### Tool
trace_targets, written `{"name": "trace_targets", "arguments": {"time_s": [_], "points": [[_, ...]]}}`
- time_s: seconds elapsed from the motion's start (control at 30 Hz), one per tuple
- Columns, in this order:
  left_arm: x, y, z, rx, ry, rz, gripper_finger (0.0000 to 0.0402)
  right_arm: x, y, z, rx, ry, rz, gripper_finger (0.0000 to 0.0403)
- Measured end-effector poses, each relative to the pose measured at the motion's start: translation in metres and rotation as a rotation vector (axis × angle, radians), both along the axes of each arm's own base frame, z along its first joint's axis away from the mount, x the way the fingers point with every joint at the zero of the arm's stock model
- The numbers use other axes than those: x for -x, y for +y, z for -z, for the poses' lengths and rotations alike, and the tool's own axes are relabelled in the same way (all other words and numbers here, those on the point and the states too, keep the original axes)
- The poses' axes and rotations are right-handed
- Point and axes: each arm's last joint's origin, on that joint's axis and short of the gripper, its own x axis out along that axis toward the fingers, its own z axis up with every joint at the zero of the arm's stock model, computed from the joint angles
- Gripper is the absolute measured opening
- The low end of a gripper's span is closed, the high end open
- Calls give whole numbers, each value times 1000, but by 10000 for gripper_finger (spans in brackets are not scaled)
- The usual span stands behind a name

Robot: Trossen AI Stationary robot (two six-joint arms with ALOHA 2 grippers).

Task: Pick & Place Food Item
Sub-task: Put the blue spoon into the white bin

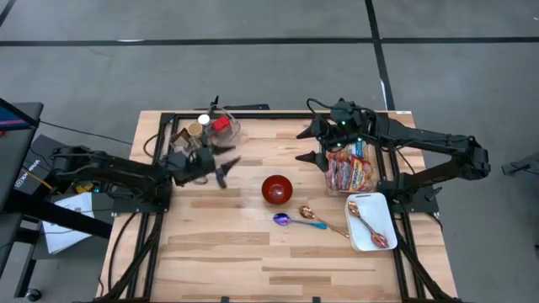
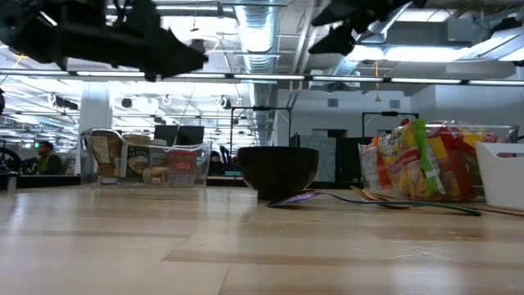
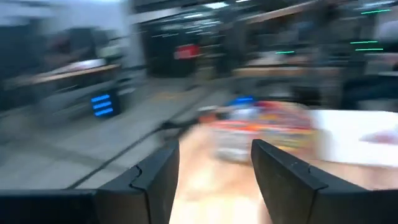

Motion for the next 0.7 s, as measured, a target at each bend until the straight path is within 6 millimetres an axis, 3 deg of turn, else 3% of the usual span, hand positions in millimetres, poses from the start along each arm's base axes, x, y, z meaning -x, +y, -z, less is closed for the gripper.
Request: {"name": "trace_targets", "arguments": {"time_s": [0.17,0.37,0.47,0.7], "points": [[8,-16,-1,-57,-20,326,182,3,-1,26,-48,80,17,366],[12,-25,-16,-165,-137,458,172,6,5,57,-246,128,31,366],[14,-28,-22,-243,-186,477,167,2,20,56,-344,133,-12,366],[20,-29,-37,-385,-340,465,164,-2,80,54,-487,238,-119,366]]}}
